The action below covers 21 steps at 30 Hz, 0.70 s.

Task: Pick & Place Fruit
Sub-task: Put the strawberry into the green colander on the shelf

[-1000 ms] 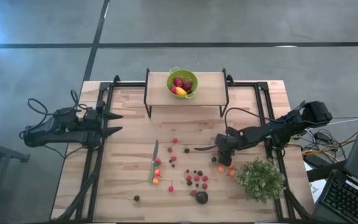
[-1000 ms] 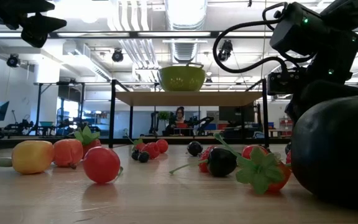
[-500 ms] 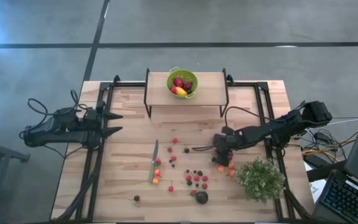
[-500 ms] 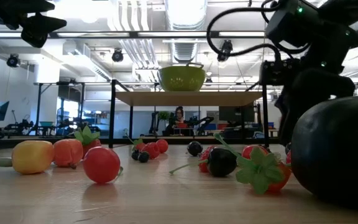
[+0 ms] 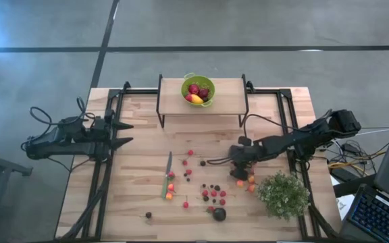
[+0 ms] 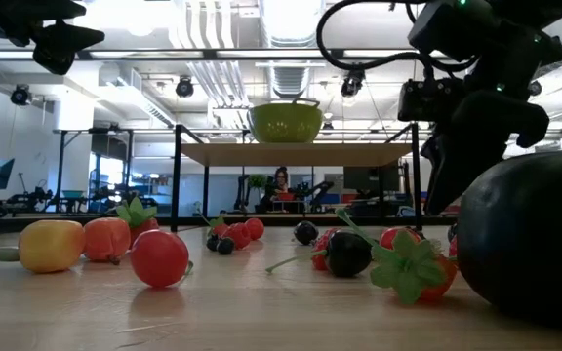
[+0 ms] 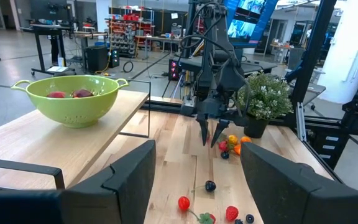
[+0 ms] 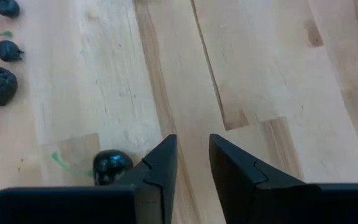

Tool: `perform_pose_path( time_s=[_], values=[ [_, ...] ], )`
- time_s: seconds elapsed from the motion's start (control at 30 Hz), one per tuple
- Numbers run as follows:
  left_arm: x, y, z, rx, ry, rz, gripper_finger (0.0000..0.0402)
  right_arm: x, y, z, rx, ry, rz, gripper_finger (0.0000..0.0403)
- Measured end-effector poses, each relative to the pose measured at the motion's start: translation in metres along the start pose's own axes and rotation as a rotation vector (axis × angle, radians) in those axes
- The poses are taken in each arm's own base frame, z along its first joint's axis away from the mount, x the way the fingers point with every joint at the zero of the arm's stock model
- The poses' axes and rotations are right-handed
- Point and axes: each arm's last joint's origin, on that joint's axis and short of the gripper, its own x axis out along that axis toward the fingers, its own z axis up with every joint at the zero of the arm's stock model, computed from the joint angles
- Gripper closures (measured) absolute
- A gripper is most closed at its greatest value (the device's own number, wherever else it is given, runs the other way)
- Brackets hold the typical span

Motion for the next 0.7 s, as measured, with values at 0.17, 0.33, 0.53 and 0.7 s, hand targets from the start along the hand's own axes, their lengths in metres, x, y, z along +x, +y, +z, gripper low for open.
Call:
perform_pose_path(
  time_s=[0.17, 0.33, 0.53, 0.7],
  values=[
    [0.000, 0.000, 0.000, 0.000, 0.000, 0.000, 0.0161, -0.003, -0.002, -0.004, 0.036, 0.080, -0.040, 0.0273],
    [0.000, 0.000, 0.000, 0.000, 0.000, 0.000, 0.0161, -0.007, -0.006, -0.012, 0.075, 0.183, -0.088, 0.0240],
    [0.000, 0.000, 0.000, 0.000, 0.000, 0.000, 0.0161, -0.012, -0.009, -0.016, 0.148, 0.247, -0.125, 0.0207],
    [0.000, 0.000, 0.000, 0.000, 0.000, 0.001, 0.0161, -0.012, -0.007, -0.017, 0.192, 0.268, -0.086, 0.0187]
  ],
)
